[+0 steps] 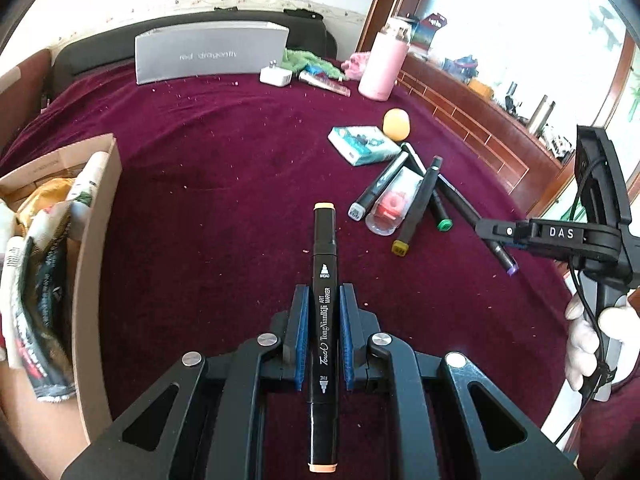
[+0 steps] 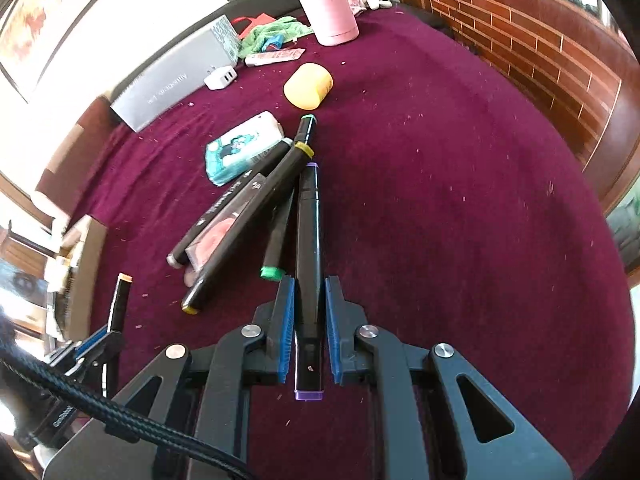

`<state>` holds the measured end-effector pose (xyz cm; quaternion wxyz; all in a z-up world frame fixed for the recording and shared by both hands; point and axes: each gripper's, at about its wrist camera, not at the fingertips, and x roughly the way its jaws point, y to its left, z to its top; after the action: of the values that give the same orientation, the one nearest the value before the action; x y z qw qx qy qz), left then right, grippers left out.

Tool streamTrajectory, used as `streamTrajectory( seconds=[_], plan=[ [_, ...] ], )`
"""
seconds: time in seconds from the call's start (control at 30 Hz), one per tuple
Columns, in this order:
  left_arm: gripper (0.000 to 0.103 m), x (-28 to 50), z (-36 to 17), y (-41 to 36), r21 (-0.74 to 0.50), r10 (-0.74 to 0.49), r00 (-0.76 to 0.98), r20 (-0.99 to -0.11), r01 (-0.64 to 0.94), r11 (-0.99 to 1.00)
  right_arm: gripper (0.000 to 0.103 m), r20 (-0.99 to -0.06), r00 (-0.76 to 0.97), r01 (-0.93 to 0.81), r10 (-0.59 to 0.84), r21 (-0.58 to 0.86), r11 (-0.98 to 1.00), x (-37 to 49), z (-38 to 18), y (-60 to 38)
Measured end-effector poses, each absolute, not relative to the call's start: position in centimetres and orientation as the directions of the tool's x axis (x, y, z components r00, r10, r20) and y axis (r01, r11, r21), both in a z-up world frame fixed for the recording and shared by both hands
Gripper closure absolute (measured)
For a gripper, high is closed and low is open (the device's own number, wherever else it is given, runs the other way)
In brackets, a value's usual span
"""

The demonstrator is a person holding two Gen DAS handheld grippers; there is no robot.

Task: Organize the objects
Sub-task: 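Carry both markers toward the cardboard box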

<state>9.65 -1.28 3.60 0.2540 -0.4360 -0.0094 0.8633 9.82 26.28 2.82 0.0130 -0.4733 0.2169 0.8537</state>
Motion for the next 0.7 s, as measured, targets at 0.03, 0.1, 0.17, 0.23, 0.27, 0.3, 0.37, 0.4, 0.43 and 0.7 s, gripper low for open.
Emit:
streamTrajectory(
  seconds=[0.03,0.1,0.17,0.23,0.27,0.3,0.37,0.4,0.43,0.7],
  plan=[
    [0.092,9.9,3.9,-1.4,-0.245,0.455,-0.494,-0.741,-0.432,-0.868,0.091,-0.807,-0.556,-0.227,-0.197,0.375,-0.899,10.2,2.9,26.3],
    [0.092,10.0,4.1,-1.4,-0.255,0.467,-0.494,-0.734,-0.437,-0.863,0.090,-0.792,-0.568,-0.224,-0.223,0.409,-0.884,11.0,3.2,26.4],
    [0.092,10.3,4.5,-1.5,-0.264,0.478,-0.495,-0.725,-0.440,-0.858,0.090,-0.779,-0.578,-0.221,-0.243,0.436,-0.873,11.6,3.4,26.5],
    [0.092,10.6,4.8,-1.5,-0.274,0.491,-0.492,-0.719,-0.448,-0.851,0.090,-0.770,-0.583,-0.217,-0.259,0.455,-0.864,12.0,3.5,26.6],
    [0.092,10.8,4.9,-1.6,-0.278,0.494,-0.493,-0.716,-0.448,-0.850,0.090,-0.767,-0.583,-0.216,-0.267,0.464,-0.859,12.3,3.5,26.6],
    [0.092,11.0,5.1,-1.7,-0.284,0.501,-0.495,-0.710,-0.450,-0.847,0.090,-0.767,-0.582,-0.217,-0.270,0.467,-0.857,12.5,3.5,26.6],
    [0.092,11.2,5.2,-1.8,-0.286,0.504,-0.490,-0.711,-0.453,-0.844,0.090,-0.780,-0.569,-0.214,-0.260,0.446,-0.869,12.9,3.4,26.4],
    [0.092,11.3,5.2,-1.8,-0.287,0.505,-0.488,-0.712,-0.453,-0.844,0.090,-0.791,-0.561,-0.214,-0.244,0.423,-0.881,13.0,3.2,26.2],
    [0.092,11.3,5.2,-1.7,-0.291,0.507,-0.484,-0.713,-0.454,-0.842,0.090,-0.811,-0.549,-0.219,-0.202,0.374,-0.901,13.1,3.0,25.8],
    [0.092,11.7,4.9,-1.3,-0.287,0.507,-0.475,-0.719,-0.460,-0.840,0.090,-0.869,-0.492,-0.218,-0.042,0.169,-0.961,10.5,1.6,23.5]
  ],
)
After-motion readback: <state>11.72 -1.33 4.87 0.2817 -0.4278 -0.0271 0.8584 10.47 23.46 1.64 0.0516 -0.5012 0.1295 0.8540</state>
